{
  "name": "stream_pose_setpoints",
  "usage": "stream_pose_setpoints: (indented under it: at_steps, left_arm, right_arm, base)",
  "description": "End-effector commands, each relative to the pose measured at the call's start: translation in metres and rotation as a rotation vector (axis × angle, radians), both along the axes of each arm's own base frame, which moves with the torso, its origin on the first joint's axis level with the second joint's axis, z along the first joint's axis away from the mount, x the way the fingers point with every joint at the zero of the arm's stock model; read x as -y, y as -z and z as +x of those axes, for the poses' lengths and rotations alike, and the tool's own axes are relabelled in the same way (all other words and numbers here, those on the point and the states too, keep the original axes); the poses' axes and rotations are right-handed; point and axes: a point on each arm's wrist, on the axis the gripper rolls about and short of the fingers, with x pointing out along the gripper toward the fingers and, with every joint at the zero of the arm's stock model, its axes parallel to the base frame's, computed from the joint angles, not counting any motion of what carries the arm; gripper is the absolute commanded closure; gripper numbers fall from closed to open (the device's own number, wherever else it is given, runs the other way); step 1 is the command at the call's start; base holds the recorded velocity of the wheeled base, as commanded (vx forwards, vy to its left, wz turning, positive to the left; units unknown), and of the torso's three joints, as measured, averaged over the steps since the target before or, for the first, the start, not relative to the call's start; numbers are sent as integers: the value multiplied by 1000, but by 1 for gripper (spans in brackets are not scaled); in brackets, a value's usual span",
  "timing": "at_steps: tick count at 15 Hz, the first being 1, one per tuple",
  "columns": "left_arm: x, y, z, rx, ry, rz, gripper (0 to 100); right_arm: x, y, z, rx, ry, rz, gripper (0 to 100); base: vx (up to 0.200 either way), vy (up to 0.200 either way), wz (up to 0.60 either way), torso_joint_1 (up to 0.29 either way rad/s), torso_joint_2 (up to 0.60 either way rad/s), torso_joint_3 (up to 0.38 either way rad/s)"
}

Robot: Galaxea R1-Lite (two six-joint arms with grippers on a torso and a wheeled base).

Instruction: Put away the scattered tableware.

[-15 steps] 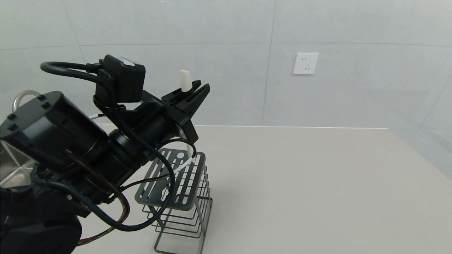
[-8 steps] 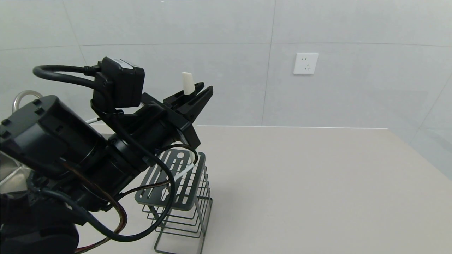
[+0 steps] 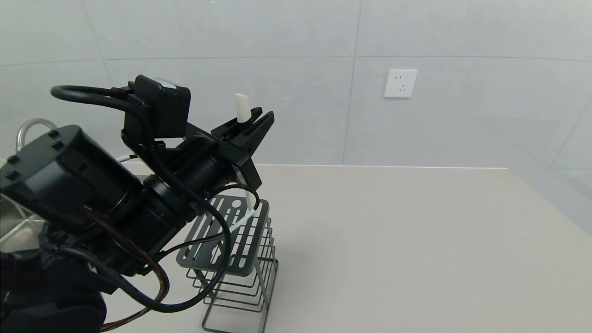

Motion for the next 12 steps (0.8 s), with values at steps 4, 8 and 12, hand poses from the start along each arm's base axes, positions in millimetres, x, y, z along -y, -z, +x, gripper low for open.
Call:
stream_pose_setpoints:
  at_steps: [4, 8, 12]
  left_arm:
    - [1, 4, 1, -13, -6, 10, 100]
    - [1, 7, 0, -26, -16, 14, 100]
    - [1, 8, 0, -28, -16, 17, 100]
  right_arm:
    - [0, 0, 0, -1, 0, 2, 0]
    - [0, 0, 0, -1, 0, 0, 0]
    - [0, 0, 0, -1, 0, 0, 0]
  base:
    - [0, 0, 0, 0, 0, 0]
    - [0, 0, 0, 0, 0, 0]
    - [0, 0, 0, 0, 0, 0]
